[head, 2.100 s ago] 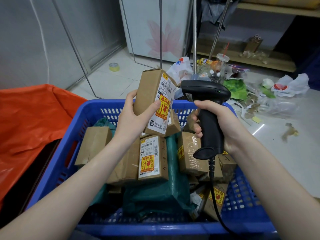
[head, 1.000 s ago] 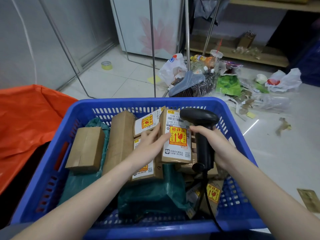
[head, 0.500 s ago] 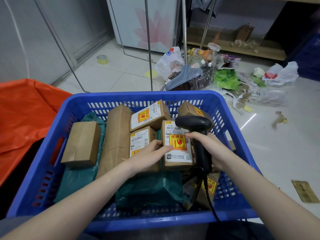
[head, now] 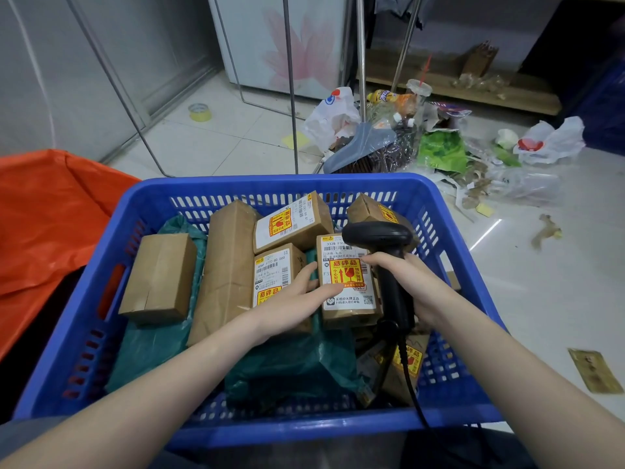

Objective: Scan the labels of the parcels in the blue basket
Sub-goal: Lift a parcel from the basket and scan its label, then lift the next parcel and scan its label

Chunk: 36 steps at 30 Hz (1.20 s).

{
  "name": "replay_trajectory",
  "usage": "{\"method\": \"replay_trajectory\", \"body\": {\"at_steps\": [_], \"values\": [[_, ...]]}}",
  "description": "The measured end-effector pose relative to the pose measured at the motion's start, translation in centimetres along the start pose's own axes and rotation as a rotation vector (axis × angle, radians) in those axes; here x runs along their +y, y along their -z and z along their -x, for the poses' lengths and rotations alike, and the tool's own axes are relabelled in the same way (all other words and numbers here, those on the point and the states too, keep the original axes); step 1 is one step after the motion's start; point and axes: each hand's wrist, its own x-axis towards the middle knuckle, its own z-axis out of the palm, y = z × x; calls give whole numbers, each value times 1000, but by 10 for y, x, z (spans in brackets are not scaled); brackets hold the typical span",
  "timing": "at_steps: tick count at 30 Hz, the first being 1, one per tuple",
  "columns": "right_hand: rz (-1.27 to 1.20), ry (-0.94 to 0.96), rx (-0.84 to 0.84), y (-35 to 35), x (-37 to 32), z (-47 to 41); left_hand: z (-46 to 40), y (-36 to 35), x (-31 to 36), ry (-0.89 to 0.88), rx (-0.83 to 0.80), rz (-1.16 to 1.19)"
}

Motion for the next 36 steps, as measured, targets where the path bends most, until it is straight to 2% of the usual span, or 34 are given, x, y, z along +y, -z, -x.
{"method": "replay_trajectory", "body": {"at_steps": [9,17,23,28,36], "values": [[-2,16,1,-1,-3,1,0,3,8,-61,-3,18],[-22,103,47,-1,-16,5,9,14,29,-106,110,-25],[-60,220,6,-5,-37,8,10,36,33,-156,214,-72],[-82,241,-28,-30,-35,8,8,54,21,-81,287,-52],[14,142,-165,-74,-14,-2,6,68,-23,94,247,16]]}}
